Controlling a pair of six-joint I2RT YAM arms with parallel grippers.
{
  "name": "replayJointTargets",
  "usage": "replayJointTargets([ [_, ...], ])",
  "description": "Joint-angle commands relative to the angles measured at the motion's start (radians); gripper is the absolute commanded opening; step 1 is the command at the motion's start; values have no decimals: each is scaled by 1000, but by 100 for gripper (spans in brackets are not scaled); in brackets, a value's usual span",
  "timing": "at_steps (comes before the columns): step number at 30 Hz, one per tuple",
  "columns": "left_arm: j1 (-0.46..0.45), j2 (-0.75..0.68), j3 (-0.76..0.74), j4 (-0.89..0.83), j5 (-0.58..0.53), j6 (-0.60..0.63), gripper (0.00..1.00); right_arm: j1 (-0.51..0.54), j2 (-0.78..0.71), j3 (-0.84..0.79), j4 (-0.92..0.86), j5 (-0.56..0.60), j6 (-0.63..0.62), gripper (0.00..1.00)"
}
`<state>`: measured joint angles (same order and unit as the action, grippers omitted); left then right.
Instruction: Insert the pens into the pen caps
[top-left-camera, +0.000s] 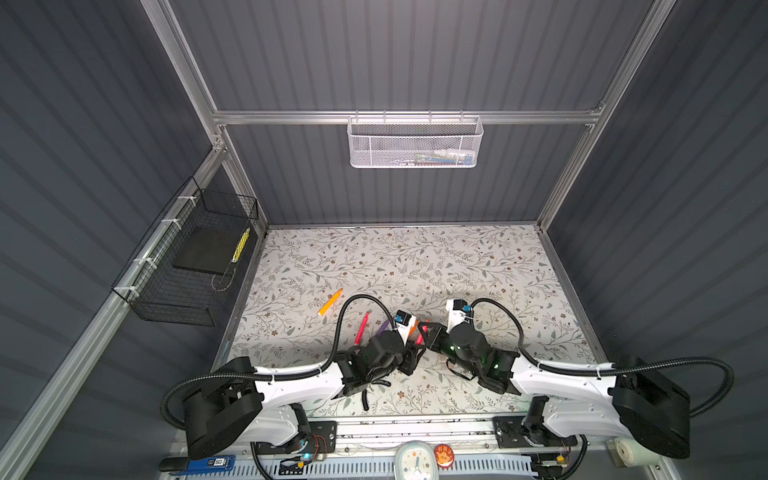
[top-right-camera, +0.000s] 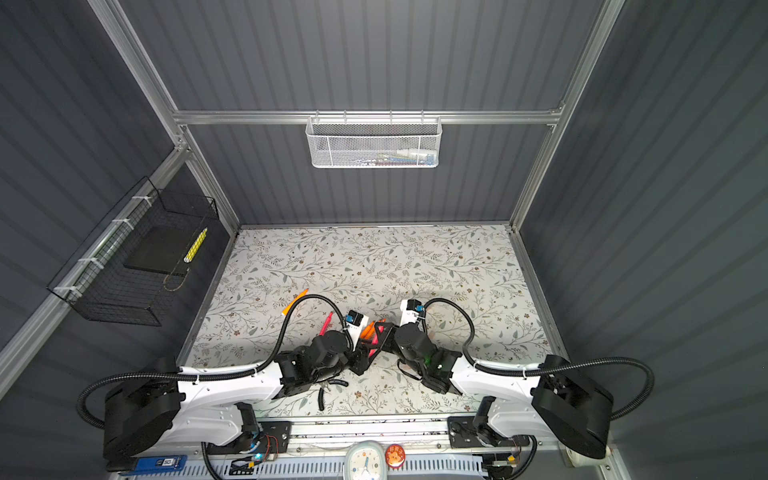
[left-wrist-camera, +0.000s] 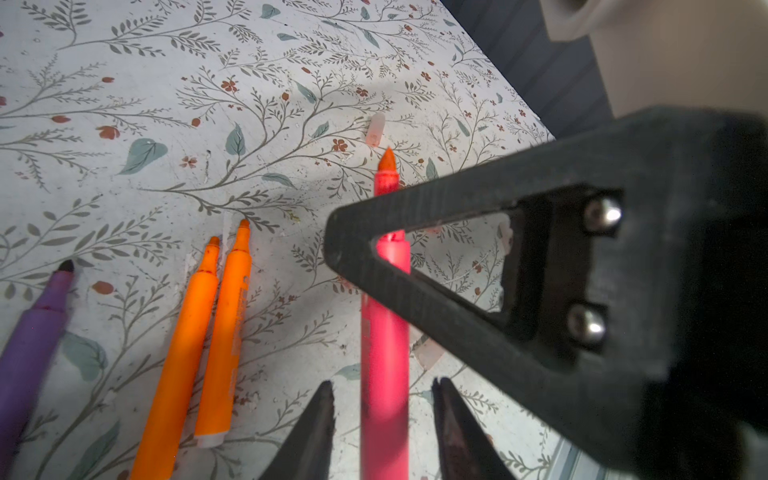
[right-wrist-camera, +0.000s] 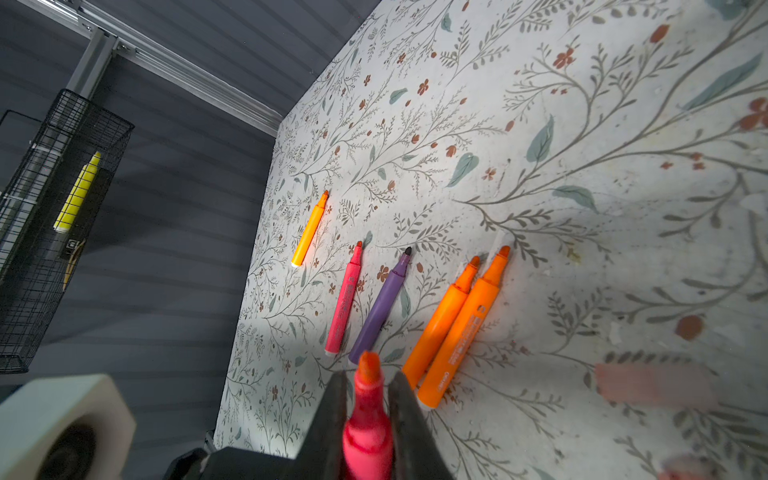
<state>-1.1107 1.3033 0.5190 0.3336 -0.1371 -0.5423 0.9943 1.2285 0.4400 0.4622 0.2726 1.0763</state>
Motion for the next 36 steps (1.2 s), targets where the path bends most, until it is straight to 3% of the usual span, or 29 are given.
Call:
replayJointTargets([
  [1,5,-23,13,-15,-4,13,42,15,-11,36,-24,40,-25,10],
  [7,5,-27,1,-1,-22,12,37,36,-16,30,-14,65,-33,10],
  [17,5,-19,-9,18,-25,4,2,53,-31,5,4,95,-27,13],
  [18,5,-19,-7,17,-27,4,0,53,-36,2,4,98,-26,16],
  [23,6,-28,-11,5,-44,7,0,53,-78,-11,-21,117,-37,50],
  [25,7,-37,-20,-3,-66,5,0,53,-102,-20,-57,141,-48,58],
  [32,6,-145,-3,-169,-212,-17,0,53,-351,-18,-425,276,-4,75],
  [36,6,-228,-24,-241,-315,-57,0,53,-461,-21,-619,348,-4,73],
])
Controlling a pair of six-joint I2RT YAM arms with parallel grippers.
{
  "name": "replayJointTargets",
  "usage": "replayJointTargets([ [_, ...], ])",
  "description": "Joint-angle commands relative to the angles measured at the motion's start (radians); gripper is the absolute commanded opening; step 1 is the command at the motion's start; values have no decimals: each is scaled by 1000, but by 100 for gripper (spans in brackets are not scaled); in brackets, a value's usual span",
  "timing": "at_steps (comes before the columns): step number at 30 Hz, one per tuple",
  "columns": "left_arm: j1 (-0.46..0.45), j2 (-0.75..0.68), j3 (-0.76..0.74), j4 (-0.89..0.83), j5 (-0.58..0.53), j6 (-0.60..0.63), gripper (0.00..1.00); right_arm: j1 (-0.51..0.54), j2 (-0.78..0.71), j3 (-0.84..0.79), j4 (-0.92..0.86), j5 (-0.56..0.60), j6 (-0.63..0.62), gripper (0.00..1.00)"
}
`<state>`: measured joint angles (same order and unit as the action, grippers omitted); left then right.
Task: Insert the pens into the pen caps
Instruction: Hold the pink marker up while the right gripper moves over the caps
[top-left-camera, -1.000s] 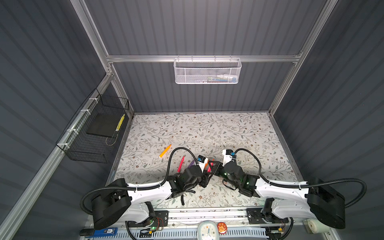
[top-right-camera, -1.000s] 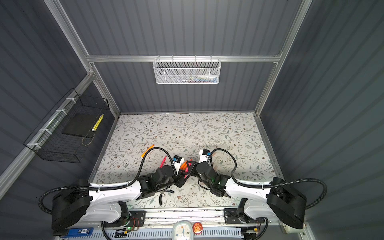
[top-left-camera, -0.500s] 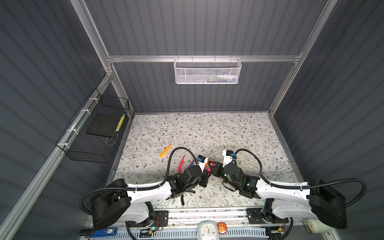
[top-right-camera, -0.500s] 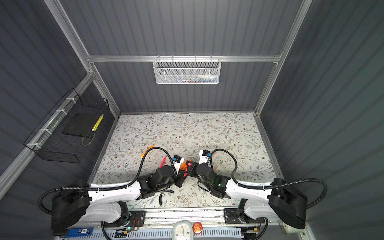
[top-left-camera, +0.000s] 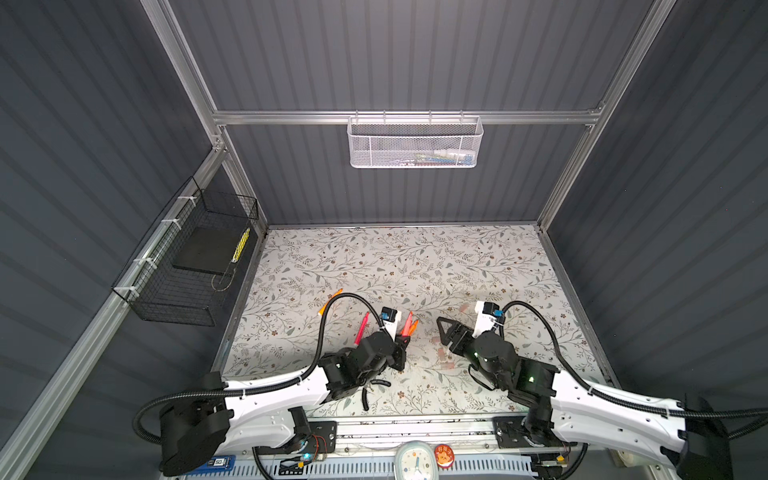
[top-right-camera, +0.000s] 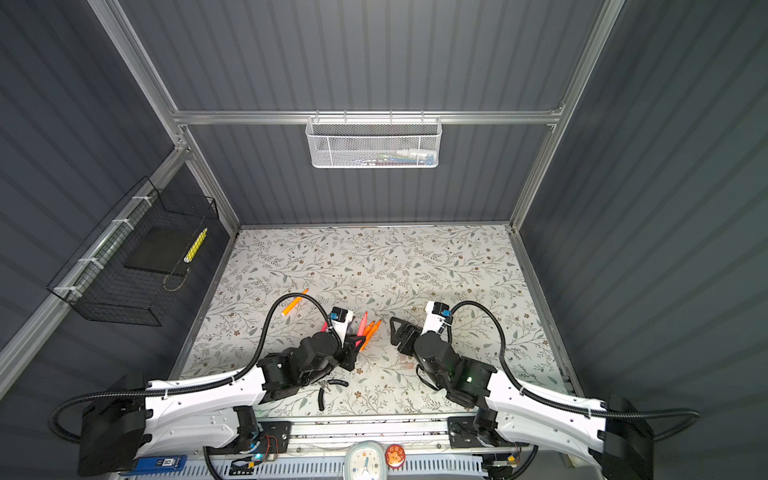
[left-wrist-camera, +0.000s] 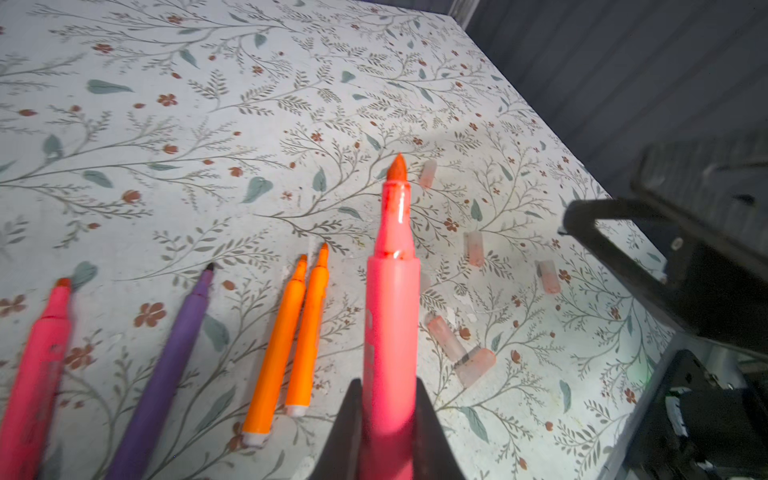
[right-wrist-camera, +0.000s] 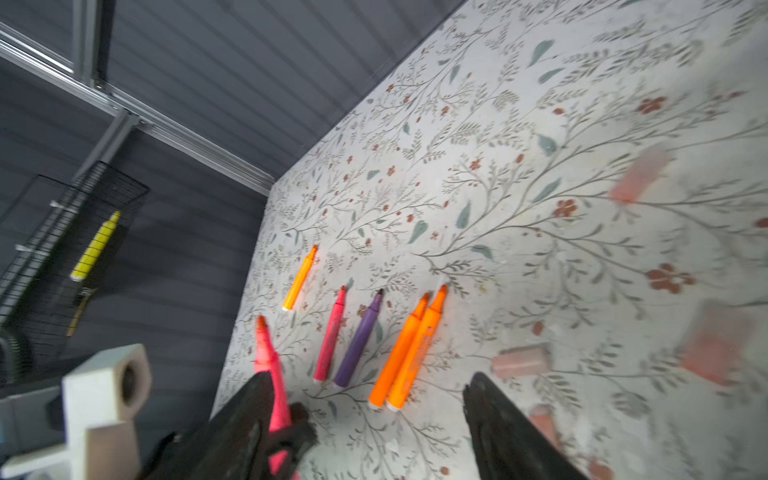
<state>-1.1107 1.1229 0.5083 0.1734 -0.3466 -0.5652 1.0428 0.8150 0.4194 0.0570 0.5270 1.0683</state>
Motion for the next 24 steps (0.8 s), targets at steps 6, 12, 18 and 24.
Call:
replayJointTargets([
  [6,6,-187,-64,-90,-95,-2,0,4,-156,34,-553,85,37,71],
  [12,6,-205,-83,-92,-109,-24,0,5,-130,-10,-617,7,115,55],
  [18,7,-201,-83,-107,-127,-45,0,5,84,23,-539,-74,108,48],
  [24,6,-225,-82,-119,-108,-52,0,5,353,143,-526,-122,73,45],
])
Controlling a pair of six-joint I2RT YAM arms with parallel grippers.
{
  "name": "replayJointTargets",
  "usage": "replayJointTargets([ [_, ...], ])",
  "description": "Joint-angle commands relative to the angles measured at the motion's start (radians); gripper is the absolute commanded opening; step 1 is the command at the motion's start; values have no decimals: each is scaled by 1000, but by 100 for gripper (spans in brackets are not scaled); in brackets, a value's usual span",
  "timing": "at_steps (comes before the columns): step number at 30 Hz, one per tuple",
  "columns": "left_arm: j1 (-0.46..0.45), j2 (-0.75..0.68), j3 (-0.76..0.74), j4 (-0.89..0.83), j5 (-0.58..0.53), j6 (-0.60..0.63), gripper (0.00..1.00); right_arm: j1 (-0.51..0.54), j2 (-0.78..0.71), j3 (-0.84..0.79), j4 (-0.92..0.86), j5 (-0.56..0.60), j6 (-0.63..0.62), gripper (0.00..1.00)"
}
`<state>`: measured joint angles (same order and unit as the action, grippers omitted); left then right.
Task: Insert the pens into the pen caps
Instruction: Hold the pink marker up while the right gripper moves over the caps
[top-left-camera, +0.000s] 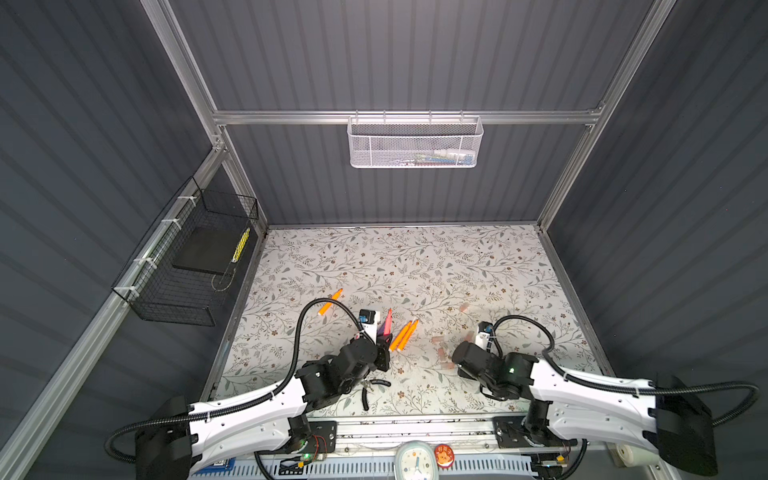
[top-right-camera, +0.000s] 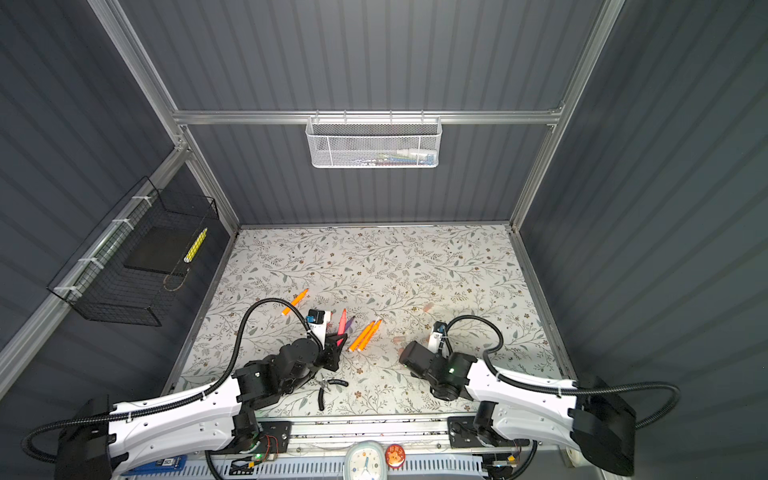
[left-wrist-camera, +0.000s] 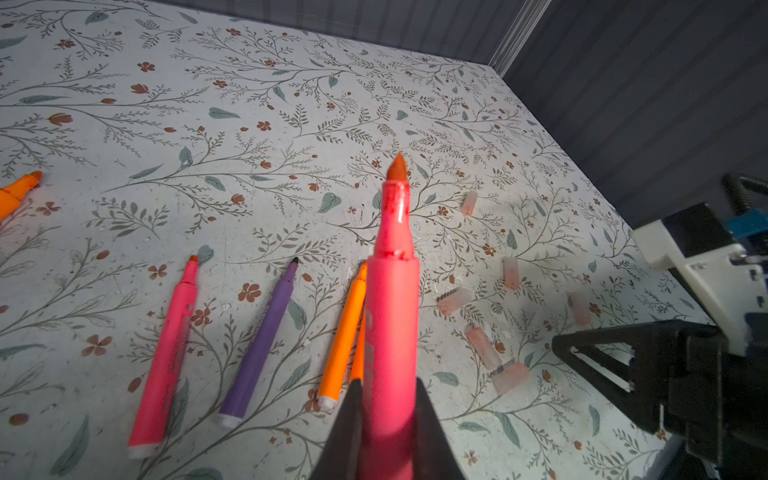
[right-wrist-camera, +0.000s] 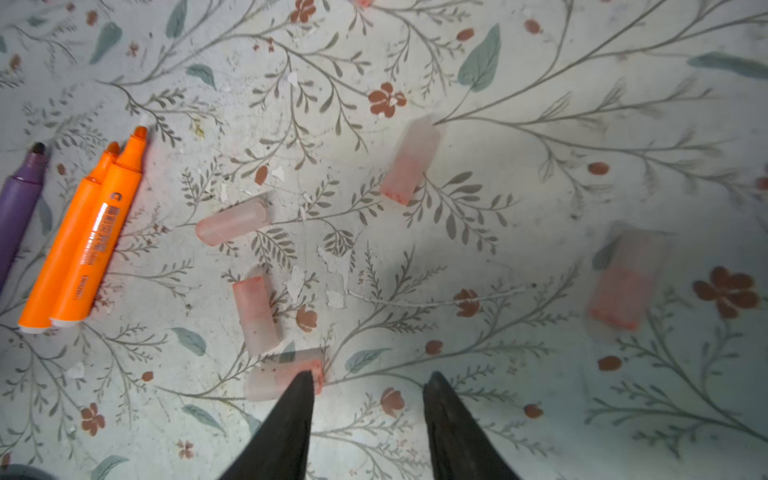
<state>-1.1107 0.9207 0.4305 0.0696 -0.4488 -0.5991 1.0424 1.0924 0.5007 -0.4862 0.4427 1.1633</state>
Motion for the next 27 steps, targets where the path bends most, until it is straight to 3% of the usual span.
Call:
replayJointTargets([
  [1,6,-26,-4,-17,-6,-20,0,5,105,70,35,-51,-31,45],
  [8,6,-37,2,-35,-18,-22,0,5,182,106,55,-66,-23,43],
  [11,6,-34,6,-41,-27,-19,0,7,178,107,93,-94,-91,44],
  [21,6,-2,16,-40,-45,-11,0,8,216,93,252,-128,-299,53],
  [27,6,12,17,-32,-45,-9,0,8,241,94,239,-127,-324,62],
])
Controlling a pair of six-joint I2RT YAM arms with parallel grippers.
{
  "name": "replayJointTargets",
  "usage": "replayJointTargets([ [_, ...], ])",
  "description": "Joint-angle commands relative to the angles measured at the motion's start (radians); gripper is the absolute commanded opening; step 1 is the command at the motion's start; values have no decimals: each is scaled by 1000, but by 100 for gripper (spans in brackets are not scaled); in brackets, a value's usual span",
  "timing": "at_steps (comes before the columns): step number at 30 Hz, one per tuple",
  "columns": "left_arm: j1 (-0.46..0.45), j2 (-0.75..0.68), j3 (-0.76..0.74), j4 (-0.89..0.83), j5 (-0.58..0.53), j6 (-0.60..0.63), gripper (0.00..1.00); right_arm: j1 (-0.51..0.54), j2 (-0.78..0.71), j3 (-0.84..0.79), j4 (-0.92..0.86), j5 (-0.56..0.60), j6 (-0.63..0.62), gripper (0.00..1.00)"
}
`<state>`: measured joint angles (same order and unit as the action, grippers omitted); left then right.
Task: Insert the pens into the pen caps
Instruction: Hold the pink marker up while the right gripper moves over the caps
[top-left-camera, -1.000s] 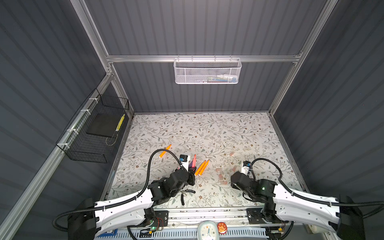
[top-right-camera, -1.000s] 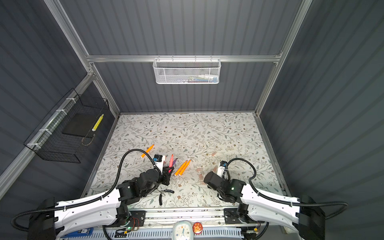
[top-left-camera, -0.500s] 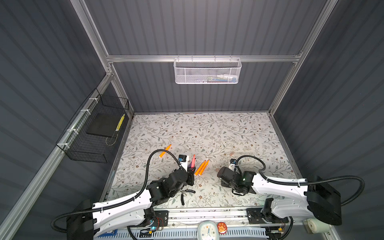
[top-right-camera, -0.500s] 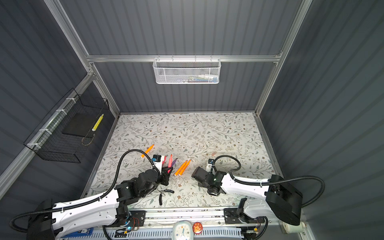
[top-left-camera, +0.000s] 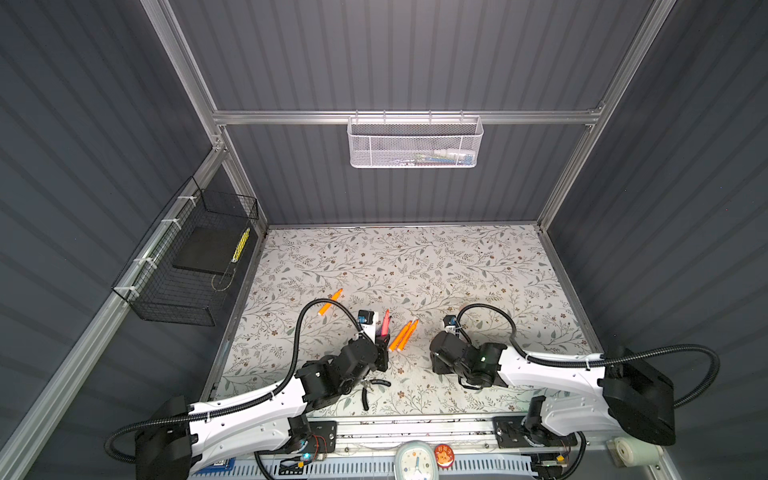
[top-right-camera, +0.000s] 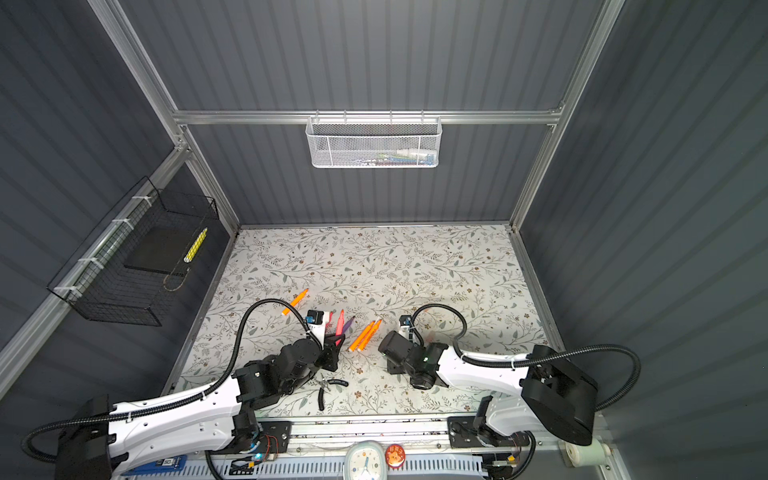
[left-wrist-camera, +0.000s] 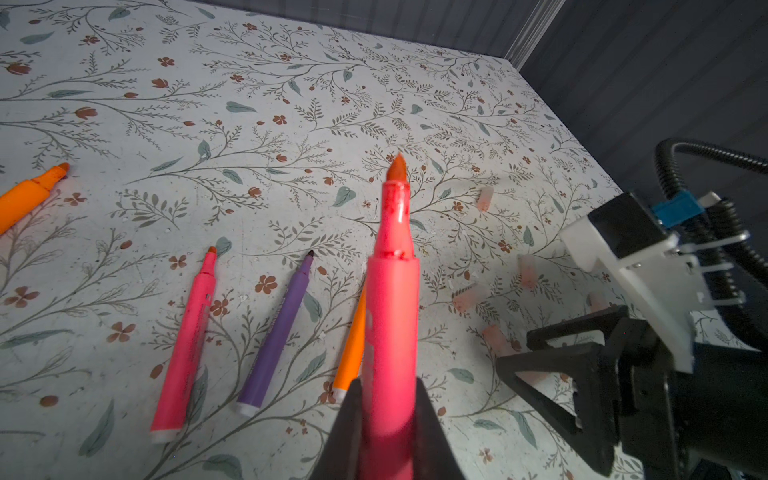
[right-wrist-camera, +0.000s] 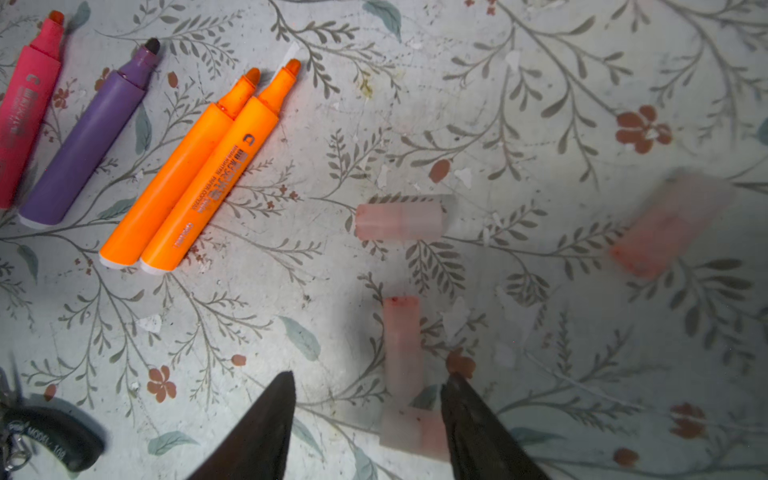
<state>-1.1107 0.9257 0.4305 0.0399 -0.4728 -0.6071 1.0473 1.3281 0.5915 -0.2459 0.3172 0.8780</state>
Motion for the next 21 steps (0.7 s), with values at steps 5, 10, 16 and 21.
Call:
replayJointTargets([
  [5,6,17,17,6,-20,-1,0,3,21,-8,-13,-22,-29,64],
  [10,6,24,14,11,-18,-1,0,5,40,-18,-6,-66,-26,64],
  [16,6,16,13,6,-17,-2,0,21,52,-20,-14,-96,-13,63],
  [21,6,9,8,6,-17,-1,0,51,52,-7,-48,-84,10,62],
])
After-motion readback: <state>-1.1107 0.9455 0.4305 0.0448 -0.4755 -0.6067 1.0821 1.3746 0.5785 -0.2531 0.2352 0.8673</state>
